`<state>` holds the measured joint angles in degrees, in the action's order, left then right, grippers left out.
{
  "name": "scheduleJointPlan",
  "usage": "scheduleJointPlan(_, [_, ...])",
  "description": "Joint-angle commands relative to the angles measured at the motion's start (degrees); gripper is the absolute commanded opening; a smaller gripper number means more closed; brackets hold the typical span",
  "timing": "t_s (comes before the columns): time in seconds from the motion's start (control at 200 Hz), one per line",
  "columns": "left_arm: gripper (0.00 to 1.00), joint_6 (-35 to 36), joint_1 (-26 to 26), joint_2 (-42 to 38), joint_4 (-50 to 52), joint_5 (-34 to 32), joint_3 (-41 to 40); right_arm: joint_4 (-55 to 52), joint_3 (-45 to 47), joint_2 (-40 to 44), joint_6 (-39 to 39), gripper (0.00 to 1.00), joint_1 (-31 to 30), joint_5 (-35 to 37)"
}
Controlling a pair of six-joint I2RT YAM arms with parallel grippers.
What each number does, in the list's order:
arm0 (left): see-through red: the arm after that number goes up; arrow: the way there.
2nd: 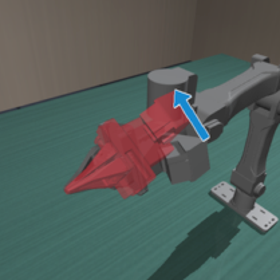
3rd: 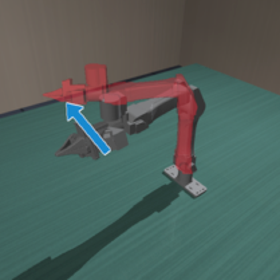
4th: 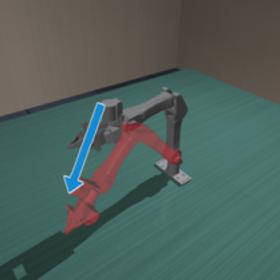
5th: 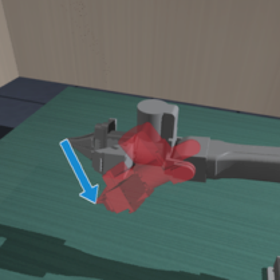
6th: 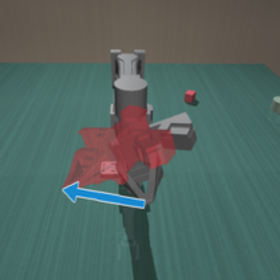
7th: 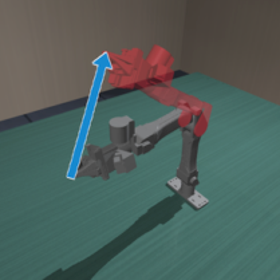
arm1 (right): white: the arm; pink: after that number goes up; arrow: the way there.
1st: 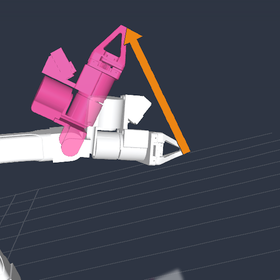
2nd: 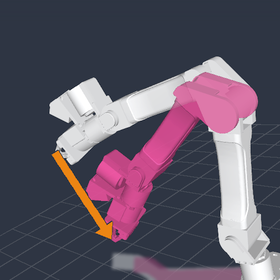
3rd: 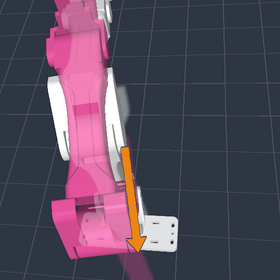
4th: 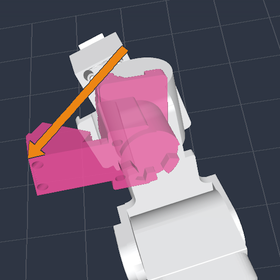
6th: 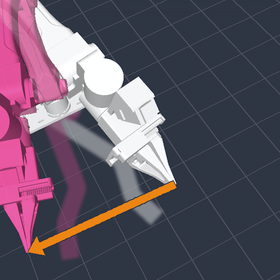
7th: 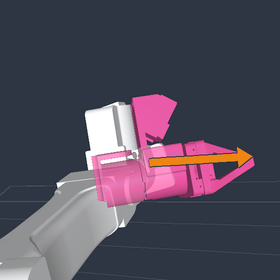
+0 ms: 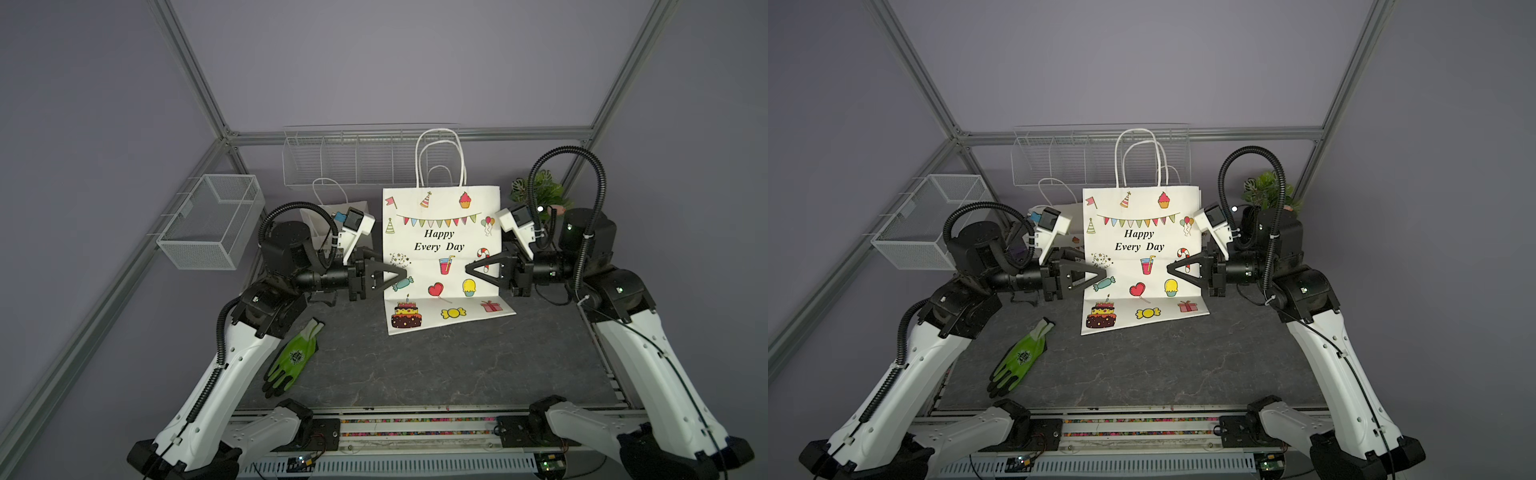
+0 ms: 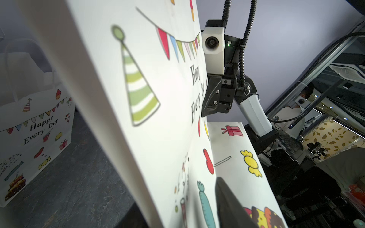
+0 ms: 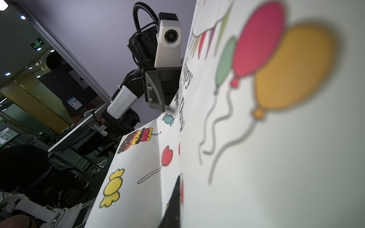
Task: Put away the paper bag
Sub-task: Press the paper bag.
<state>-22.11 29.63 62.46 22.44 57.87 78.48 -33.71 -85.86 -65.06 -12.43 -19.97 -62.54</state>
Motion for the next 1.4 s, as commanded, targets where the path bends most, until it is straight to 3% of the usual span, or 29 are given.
scheduleJointPlan(0.0, [0.78, 0.21, -0.16, -0.74, -1.10, 3.30, -0.40, 0.05, -0.49, 0.37, -0.26, 0.07, 0.15, -0.08])
scheduleJointPlan(0.09, [0.85, 0.31, -0.18, -0.93, -1.33, 5.36, -1.37, 0.19, -0.94, 0.41, -0.37, 0.07, 0.26, -0.68])
scheduleJointPlan(0.23, [0.84, -0.30, -0.18, -1.10, -2.17, 7.38, -3.48, 0.64, -1.61, 0.94, -0.88, 0.07, 0.30, -1.27])
scheduleJointPlan(0.67, [0.28, 1.37, -0.18, -2.08, -1.01, 7.07, -5.49, 1.44, -2.08, 0.63, -1.66, 0.07, 0.36, -2.28])
scheduleJointPlan(0.88, [0.09, 1.37, -0.18, -1.72, -1.00, 6.14, -4.74, 0.89, -1.51, 0.46, -1.28, 0.07, 0.34, -1.80])
scheduleJointPlan(0.94, [0.05, 1.23, -0.18, -1.72, -1.06, 5.73, -4.49, 0.89, -1.09, 0.54, -1.19, 0.14, 0.25, -1.90])
scheduleJointPlan(1.064, [0.00, 0.93, -0.11, -1.94, -1.24, 5.42, -3.97, 1.08, 0.53, 1.10, -1.11, 0.50, -0.20, -2.12])
scheduleJointPlan(1.109, [0.00, 0.75, -0.18, -2.04, -1.39, 5.45, -3.88, 1.29, 1.29, 1.56, -1.07, 0.57, -0.34, -2.12])
scheduleJointPlan(1.394, [0.00, -0.50, -0.13, -3.03, -2.13, 7.19, -2.32, -0.30, 4.48, 3.89, -0.03, 0.62, -1.31, -1.78])
